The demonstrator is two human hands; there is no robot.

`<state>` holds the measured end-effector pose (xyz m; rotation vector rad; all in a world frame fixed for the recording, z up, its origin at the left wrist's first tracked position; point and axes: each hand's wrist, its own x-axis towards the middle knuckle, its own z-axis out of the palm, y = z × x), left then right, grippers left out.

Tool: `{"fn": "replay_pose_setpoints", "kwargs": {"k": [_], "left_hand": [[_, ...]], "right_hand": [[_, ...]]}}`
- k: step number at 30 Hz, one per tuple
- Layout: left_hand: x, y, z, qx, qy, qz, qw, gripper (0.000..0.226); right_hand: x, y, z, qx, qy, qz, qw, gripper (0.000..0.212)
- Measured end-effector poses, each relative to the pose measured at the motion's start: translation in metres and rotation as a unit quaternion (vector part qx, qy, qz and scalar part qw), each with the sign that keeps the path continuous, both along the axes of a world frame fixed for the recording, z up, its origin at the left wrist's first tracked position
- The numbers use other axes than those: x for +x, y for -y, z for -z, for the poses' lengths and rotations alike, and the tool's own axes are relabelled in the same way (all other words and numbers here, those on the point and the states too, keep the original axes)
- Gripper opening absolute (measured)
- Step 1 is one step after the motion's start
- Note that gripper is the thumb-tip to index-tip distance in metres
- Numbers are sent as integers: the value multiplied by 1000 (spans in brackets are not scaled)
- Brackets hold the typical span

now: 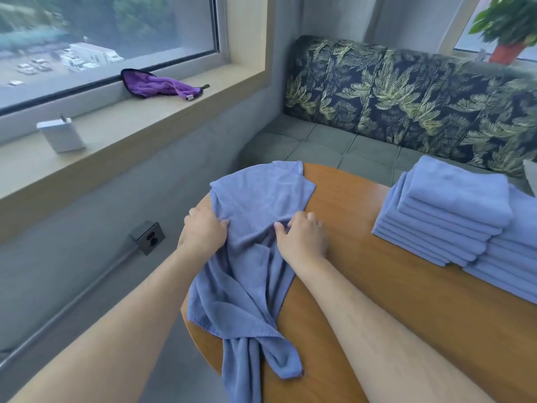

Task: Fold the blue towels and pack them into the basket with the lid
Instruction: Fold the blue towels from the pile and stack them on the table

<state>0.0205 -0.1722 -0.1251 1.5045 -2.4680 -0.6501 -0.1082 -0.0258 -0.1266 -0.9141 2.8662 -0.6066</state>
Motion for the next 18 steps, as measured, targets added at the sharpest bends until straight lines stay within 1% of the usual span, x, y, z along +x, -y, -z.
{"fn": "replay_pose_setpoints", "kwargs": {"k": [1,2,3,6,7,10,12,14,18], "left_hand": [[0,4,2,17,-44,-6,999,17],[1,6,3,26,-76,-12,997,12],[1,8,2,30,-93,-13,995,14],[1,7,-6,29,-110,-10,993,20],[1,6,-11,32,-125,-10,992,19],[2,5,-28,35,-203,0,978,20],[4,4,-43,47,-251,17,967,17],[3,0,-60,65,-287,30,955,13],[-4,-21,-97,93,-353,54,929,9]], "right_hand": [[2,3,2,2,29,0,1000,61],[5,6,3,3,53,2,999,68],[7,8,5,2,65,1,998,67],[7,9,3,-27,108,-13,994,32],[7,8,-1,-53,127,-16,990,28],[10,3,-22,-175,183,-5,967,20],[9,-1,-40,-235,223,7,946,19],[3,-5,-56,-272,259,21,926,20],[-16,-17,-87,-298,316,23,900,25]]}}
